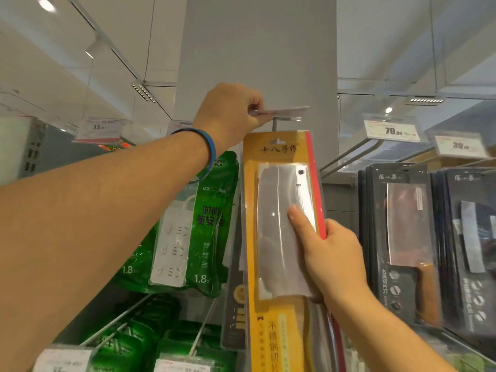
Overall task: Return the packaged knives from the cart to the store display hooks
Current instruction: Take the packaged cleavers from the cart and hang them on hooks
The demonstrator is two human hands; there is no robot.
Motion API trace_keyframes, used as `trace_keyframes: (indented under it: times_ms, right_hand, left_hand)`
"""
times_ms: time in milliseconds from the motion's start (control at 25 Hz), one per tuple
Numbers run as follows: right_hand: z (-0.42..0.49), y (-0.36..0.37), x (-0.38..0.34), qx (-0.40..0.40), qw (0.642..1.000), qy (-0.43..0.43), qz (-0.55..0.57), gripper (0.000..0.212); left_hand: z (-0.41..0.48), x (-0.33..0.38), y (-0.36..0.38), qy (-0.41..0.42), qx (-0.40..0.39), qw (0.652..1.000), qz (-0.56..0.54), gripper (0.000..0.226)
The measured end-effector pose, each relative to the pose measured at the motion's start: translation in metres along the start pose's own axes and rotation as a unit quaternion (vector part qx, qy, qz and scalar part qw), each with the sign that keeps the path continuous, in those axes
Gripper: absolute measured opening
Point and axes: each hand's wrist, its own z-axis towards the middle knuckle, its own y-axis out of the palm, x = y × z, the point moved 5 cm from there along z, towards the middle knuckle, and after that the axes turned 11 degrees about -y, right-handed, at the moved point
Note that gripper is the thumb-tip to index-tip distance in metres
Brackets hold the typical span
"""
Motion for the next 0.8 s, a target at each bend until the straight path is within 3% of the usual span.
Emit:
trace_keyframes:
  times_ms: [280,800]
  right_hand:
    - [-0.007,0.016,-0.006,-0.060,0.998,0.009,0.010,0.076]
    - [0.003,0.002,0.018,-0.029,0.997,0.061,0.044,0.081]
  left_hand:
    - [0.001,0.005,-0.007,0.010,-0.022,0.999,0.042,0.022]
    - [0.004,0.004,-0.006,0.013,-0.045,0.997,0.057,0.022]
